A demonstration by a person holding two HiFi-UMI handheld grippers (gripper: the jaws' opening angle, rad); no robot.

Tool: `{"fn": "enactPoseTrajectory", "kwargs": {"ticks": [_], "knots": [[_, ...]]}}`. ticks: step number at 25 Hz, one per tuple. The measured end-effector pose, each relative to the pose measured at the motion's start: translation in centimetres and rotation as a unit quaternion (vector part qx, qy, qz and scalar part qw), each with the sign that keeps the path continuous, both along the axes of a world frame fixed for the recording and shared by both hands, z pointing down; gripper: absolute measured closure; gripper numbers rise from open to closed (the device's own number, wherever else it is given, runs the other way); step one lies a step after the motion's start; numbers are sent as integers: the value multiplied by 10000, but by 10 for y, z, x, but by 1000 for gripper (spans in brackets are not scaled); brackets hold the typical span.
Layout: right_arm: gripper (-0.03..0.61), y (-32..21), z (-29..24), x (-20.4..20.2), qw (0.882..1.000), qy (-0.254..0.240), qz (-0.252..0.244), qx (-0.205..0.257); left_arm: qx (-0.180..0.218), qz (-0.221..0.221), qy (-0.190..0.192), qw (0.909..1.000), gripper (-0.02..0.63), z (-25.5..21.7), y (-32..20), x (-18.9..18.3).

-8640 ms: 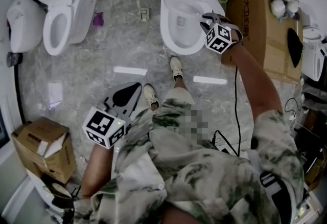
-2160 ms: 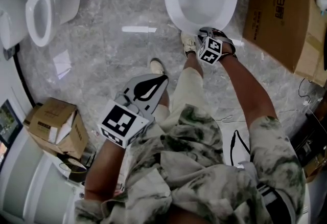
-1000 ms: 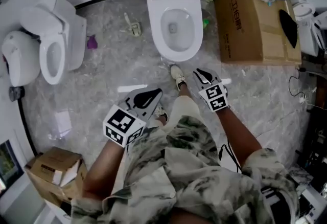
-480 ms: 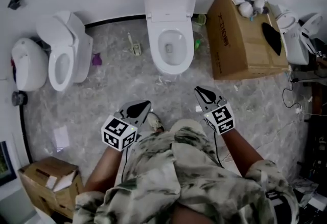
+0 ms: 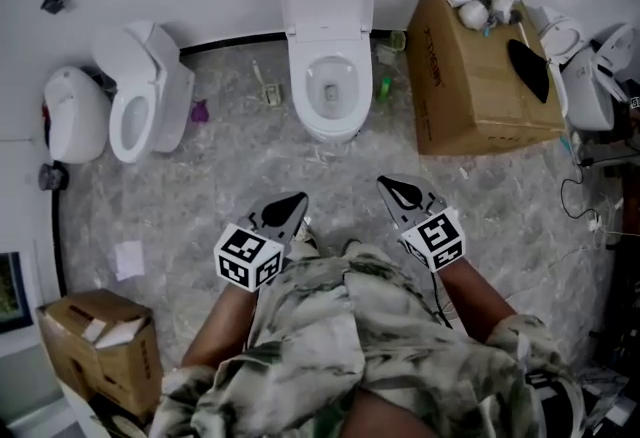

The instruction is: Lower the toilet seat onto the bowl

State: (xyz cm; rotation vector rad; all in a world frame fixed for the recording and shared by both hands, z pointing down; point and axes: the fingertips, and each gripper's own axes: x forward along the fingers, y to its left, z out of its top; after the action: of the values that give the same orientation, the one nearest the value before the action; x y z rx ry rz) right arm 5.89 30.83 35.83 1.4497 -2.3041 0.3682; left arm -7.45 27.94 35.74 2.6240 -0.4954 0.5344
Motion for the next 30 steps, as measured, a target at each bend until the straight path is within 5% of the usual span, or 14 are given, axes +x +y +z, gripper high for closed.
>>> {"fn": "enactPoseTrajectory", "kwargs": {"ticks": [12,30], "knots": [[557,88,4,9,9996,-208,-206,-11,-166,-198,-96,9996,592,12,97,13],[557,115,5,15,9991,-252,-334,43,-135,-228,-180,9995,592,13,132,23]]}}
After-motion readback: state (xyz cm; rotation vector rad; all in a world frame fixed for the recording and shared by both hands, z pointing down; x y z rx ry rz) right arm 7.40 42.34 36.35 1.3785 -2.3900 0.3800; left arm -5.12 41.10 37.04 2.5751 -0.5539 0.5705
